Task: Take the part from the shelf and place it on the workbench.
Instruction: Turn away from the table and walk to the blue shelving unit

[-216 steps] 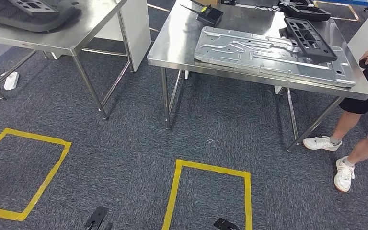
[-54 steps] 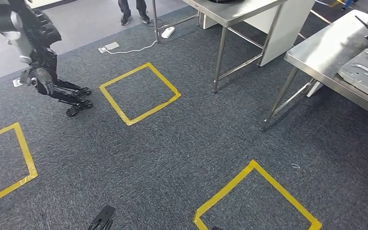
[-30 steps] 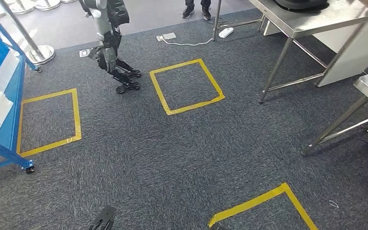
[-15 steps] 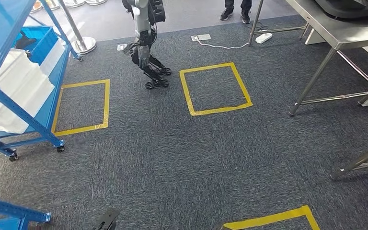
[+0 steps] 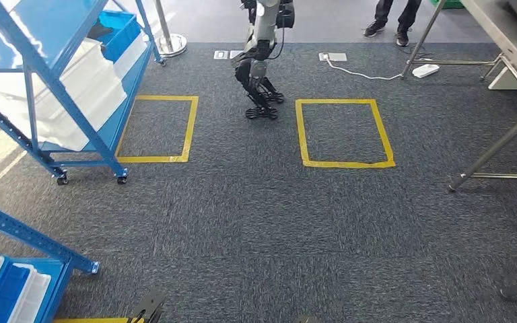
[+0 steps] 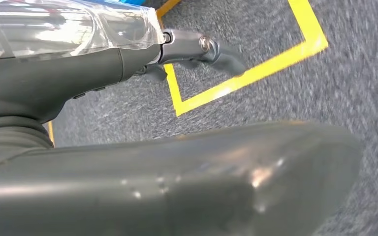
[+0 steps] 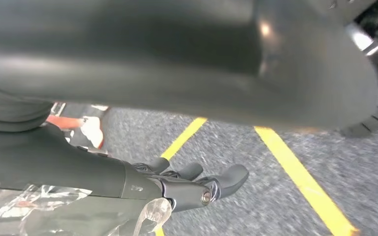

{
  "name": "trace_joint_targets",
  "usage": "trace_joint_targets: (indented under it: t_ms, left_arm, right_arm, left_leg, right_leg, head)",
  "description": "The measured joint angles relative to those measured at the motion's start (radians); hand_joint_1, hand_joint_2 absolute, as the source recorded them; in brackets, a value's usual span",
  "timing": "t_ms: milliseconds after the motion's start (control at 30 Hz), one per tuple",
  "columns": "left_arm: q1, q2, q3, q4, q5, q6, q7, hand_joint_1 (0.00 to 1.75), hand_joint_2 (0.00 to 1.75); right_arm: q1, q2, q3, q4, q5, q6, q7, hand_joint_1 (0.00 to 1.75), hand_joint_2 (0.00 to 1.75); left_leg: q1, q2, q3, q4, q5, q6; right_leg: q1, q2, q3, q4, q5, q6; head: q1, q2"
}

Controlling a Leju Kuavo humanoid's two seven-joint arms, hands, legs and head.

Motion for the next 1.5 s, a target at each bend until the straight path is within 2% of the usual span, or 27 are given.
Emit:
trace_joint_targets:
  t_ms: [67, 100, 133, 200, 267, 333, 367, 400, 433, 467, 533, 600, 633, 700, 767, 833, 900, 967, 1033, 1100, 1133, 1200, 1267, 1333, 1400, 1433, 1500]
  left_arm:
    - [-0.004, 0.000, 0.000, 0.000, 0.000, 0.000, 0.000, 0.00, 0.00]
    - [-0.004, 0.000, 0.001, 0.000, 0.000, 0.000, 0.000, 0.00, 0.00]
    - [-0.003, 0.000, 0.001, 0.000, 0.000, 0.000, 0.000, 0.00, 0.00]
    - [-0.002, 0.000, 0.000, 0.000, -0.001, 0.000, 0.000, 0.00, 0.00]
    - [-0.003, 0.000, 0.000, 0.000, -0.001, 0.000, 0.000, 0.00, 0.00]
    - [-0.002, 0.000, 0.001, 0.000, -0.001, 0.000, 0.000, 0.00, 0.00]
    - [0.001, 0.000, 0.001, 0.000, -0.001, 0.000, 0.000, 0.00, 0.00]
    - [0.005, 0.000, 0.000, 0.000, -0.001, 0.000, 0.000, 0.00, 0.00]
    - [0.008, -0.001, 0.000, 0.000, -0.001, 0.000, 0.000, 0.00, 0.00]
    - [0.009, -0.002, -0.001, 0.000, -0.001, 0.000, 0.000, 0.00, 0.00]
    - [0.005, -0.002, -0.001, 0.000, -0.001, 0.000, 0.000, 0.00, 0.00]
    - [0.002, -0.002, 0.000, 0.000, -0.001, 0.000, 0.000, 0.00, 0.00]
    - [0.003, -0.002, 0.000, 0.000, -0.001, 0.000, 0.000, 0.00, 0.00]
    - [0.003, -0.002, 0.000, 0.000, -0.001, 0.000, 0.000, 0.00, 0.00]
    - [-0.001, -0.002, 0.000, 0.000, -0.003, 0.000, 0.000, 0.00, 0.00]
    - [-0.003, -0.002, 0.000, 0.000, -0.005, 0.000, 0.000, 0.00, 0.00]
    - [0.000, 0.001, 0.000, 0.000, -0.006, 0.001, 0.000, 0.00, 0.00]
    - [0.003, 0.002, 0.000, 0.000, -0.007, 0.001, 0.000, 0.00, 0.00]
    - [0.000, 0.002, 0.000, 0.000, -0.009, 0.002, 0.000, 0.00, 0.00]
    - [-0.004, 0.002, 0.001, 0.000, -0.011, 0.002, 0.000, 0.00, 0.00]
    - [-0.004, 0.002, 0.001, 0.000, -0.012, 0.002, 0.000, 0.00, 0.00]
    - [-0.002, 0.002, 0.001, 0.000, -0.012, 0.001, 0.000, 0.00, 0.00]
    - [-0.002, 0.002, 0.001, 0.000, -0.012, 0.001, 0.000, 0.00, 0.00]
    - [-0.002, 0.002, 0.001, 0.000, -0.012, 0.001, 0.000, 0.00, 0.00]
    - [0.003, 0.003, 0.000, 0.000, -0.012, 0.001, 0.000, 0.00, 0.00]
    - [0.008, 0.002, 0.000, 0.000, -0.012, 0.001, 0.000, 0.00, 0.00]
    - [0.011, 0.001, 0.000, 0.000, -0.012, 0.001, 0.000, 0.00, 0.00]
  right_arm:
    - [0.004, 0.000, 0.001, 0.000, 0.000, 0.000, 0.000, 0.00, 0.00]
    - [0.005, 0.000, 0.002, 0.000, 0.000, 0.000, 0.000, 0.00, 0.00]
    - [0.006, 0.000, 0.003, 0.000, 0.000, 0.001, 0.000, 0.00, 0.00]
    - [0.006, 0.000, 0.005, 0.000, 0.000, 0.001, 0.000, 0.00, 0.00]
    - [0.008, -0.001, 0.006, 0.000, 0.000, 0.003, 0.000, 0.00, 0.00]
    - [0.006, 0.000, 0.007, 0.000, 0.000, 0.006, 0.000, 0.00, 0.00]
    - [0.004, 0.000, 0.008, 0.000, 0.000, 0.006, 0.000, 0.00, 0.00]
    - [0.001, 0.000, 0.009, 0.000, 0.000, 0.007, 0.000, 0.00, 0.00]
    - [0.000, 0.001, 0.009, 0.000, 0.000, 0.007, 0.000, 0.00, 0.00]
    - [0.000, 0.001, 0.009, 0.000, 0.000, 0.007, -0.001, 0.00, 0.00]
    - [0.004, 0.000, 0.010, 0.001, 0.001, 0.006, -0.001, 0.00, 0.00]
    - [0.006, -0.001, 0.010, 0.001, 0.001, 0.006, -0.001, 0.00, 0.00]
    - [0.006, -0.001, 0.010, 0.001, 0.001, 0.006, -0.001, 0.00, 0.00]
    - [0.004, 0.000, 0.011, 0.001, 0.001, 0.006, -0.001, 0.00, 0.00]
    - [0.004, 0.000, 0.011, 0.001, 0.001, 0.007, -0.001, 0.00, 0.00]
    - [0.003, 0.000, 0.012, 0.001, 0.001, 0.007, -0.002, 0.00, 0.00]
    - [-0.001, 0.001, 0.012, 0.001, 0.002, 0.007, -0.003, 0.00, 0.00]
    - [-0.003, 0.001, 0.012, 0.000, 0.002, 0.008, -0.004, 0.00, 0.00]
    - [-0.001, 0.001, 0.012, 0.000, 0.002, 0.008, -0.004, 0.00, 0.00]
    - [0.002, 0.002, 0.013, 0.000, 0.002, 0.008, -0.003, 0.00, 0.00]
    - [0.003, 0.002, 0.013, 0.000, 0.002, 0.008, -0.003, 0.00, 0.00]
    - [0.004, 0.001, 0.013, 0.000, 0.002, 0.009, -0.003, 0.00, 0.00]
    - [0.005, 0.001, 0.013, 0.000, 0.003, 0.009, -0.003, 0.00, 0.00]
    - [0.004, 0.001, 0.013, 0.000, 0.003, 0.009, -0.003, 0.00, 0.00]
    - [0.000, 0.002, 0.013, 0.000, 0.004, 0.008, -0.003, 0.00, 0.00]
    - [-0.002, 0.003, 0.013, 0.000, 0.004, 0.008, -0.003, 0.00, 0.00]
    - [-0.001, 0.003, 0.013, 0.000, 0.004, 0.007, -0.003, 0.00, 0.00]
  left_leg:
    - [0.000, -0.027, 0.001, 0.000, 0.001, 0.005]
    - [0.000, -0.043, 0.002, 0.000, 0.000, 0.005]
    - [0.001, -0.059, 0.003, 0.001, 0.000, 0.005]
    - [0.004, -0.093, 0.007, 0.003, -0.002, 0.002]
    - [0.006, -0.121, 0.005, 0.011, -0.007, -0.008]
    - [0.008, -0.146, -0.003, 0.014, -0.007, -0.021]
    - [0.011, -0.158, -0.007, 0.013, -0.005, -0.027]
    - [0.014, -0.157, -0.011, 0.014, -0.005, -0.033]
    - [0.014, -0.137, -0.018, 0.026, -0.012, -0.038]
    - [0.013, -0.105, -0.034, 0.058, -0.030, -0.042]
    - [0.012, -0.036, -0.097, 0.185, -0.091, -0.050]
    - [0.014, -0.015, -0.158, 0.308, -0.132, -0.055]
    - [0.015, -0.012, -0.165, 0.320, -0.127, -0.055]
    - [0.014, 0.004, -0.113, 0.220, -0.072, -0.052]
    - [0.005, 0.048, -0.039, 0.074, -0.021, -0.043]
    - [-0.006, 0.066, -0.014, 0.018, -0.009, -0.034]
    - [-0.008, 0.041, -0.015, 0.014, -0.005, -0.026]
    - [-0.002, 0.017, -0.007, 0.001, 0.002, -0.015]
    - [0.003, -0.008, -0.001, -0.005, 0.005, -0.007]
    - [0.003, -0.036, 0.000, -0.004, 0.005, -0.004]
    - [0.004, -0.052, 0.001, -0.003, 0.004, -0.004]
    - [0.007, -0.086, 0.005, -0.001, 0.003, -0.007]
    - [0.010, -0.116, 0.004, 0.007, -0.004, -0.016]
    - [0.012, -0.140, -0.003, 0.013, -0.007, -0.029]
    - [0.015, -0.161, -0.010, 0.012, -0.003, -0.039]
    - [0.016, -0.152, -0.014, 0.016, -0.005, -0.044]
    - [0.015, -0.094, -0.045, 0.076, -0.038, -0.051]
  right_leg:
    - [0.000, 0.029, -0.071, 0.140, -0.056, 0.002]
    - [0.000, 0.032, -0.095, 0.181, -0.062, 0.004]
    - [-0.001, 0.034, -0.100, 0.182, -0.047, 0.006]
    - [-0.007, 0.052, -0.057, 0.075, 0.026, 0.008]
    - [-0.016, 0.106, -0.001, -0.052, 0.080, 0.009]
    - [-0.016, 0.131, 0.018, -0.095, 0.087, 0.003]
    - [-0.013, 0.118, 0.018, -0.097, 0.088, -0.004]
    - [-0.011, 0.103, 0.019, -0.098, 0.089, -0.011]
    - [-0.010, 0.090, 0.020, -0.100, 0.091, -0.019]
    - [-0.010, 0.075, 0.021, -0.102, 0.092, -0.027]
    - [-0.005, 0.044, 0.023, -0.103, 0.090, -0.038]
    - [-0.001, 0.013, 0.025, -0.103, 0.086, -0.042]
    - [-0.001, 0.000, 0.026, -0.103, 0.085, -0.042]
    - [-0.001, -0.025, 0.031, -0.103, 0.080, -0.039]
    - [0.002, -0.049, 0.039, -0.103, 0.073, -0.032]
    - [0.005, -0.069, 0.045, -0.104, 0.067, -0.022]
    - [0.005, -0.084, 0.050, -0.108, 0.064, -0.012]
    - [0.002, -0.051, 0.046, -0.084, 0.043, -0.004]
    - [0.000, 0.009, -0.002, 0.022, -0.012, 0.000]
    - [0.000, 0.030, -0.073, 0.155, -0.060, 0.003]
    - [-0.001, 0.032, -0.093, 0.185, -0.060, 0.004]
    - [-0.005, 0.041, -0.072, 0.118, 0.001, 0.008]
    - [-0.015, 0.084, -0.013, -0.022, 0.070, 0.012]
    - [-0.018, 0.116, 0.014, -0.087, 0.089, 0.007]
    - [-0.014, 0.100, 0.014, -0.090, 0.089, -0.008]
    - [-0.012, 0.088, 0.015, -0.092, 0.091, -0.015]
    - [-0.011, 0.061, 0.017, -0.095, 0.093, -0.029]
  head:
    - [0.002, 0.000]
    - [0.002, 0.000]
    - [0.002, 0.000]
    - [0.002, 0.000]
    - [0.002, 0.000]
    - [0.001, 0.000]
    - [0.000, 0.000]
    - [0.000, 0.000]
    - [-0.001, 0.000]
    - [-0.002, 0.000]
    - [-0.005, 0.000]
    - [-0.005, 0.000]
    - [-0.006, 0.000]
    - [-0.006, 0.000]
    - [-0.006, 0.000]
    - [-0.005, 0.000]
    - [-0.005, 0.000]
    - [-0.004, 0.000]
    - [-0.002, 0.000]
    - [-0.001, 0.000]
    - [-0.001, 0.000]
    - [-0.001, 0.000]
    - [-0.001, 0.000]
    - [-0.001, 0.000]
    - [-0.002, 0.000]
    - [-0.003, 0.000]
    - [-0.005, 0.000]
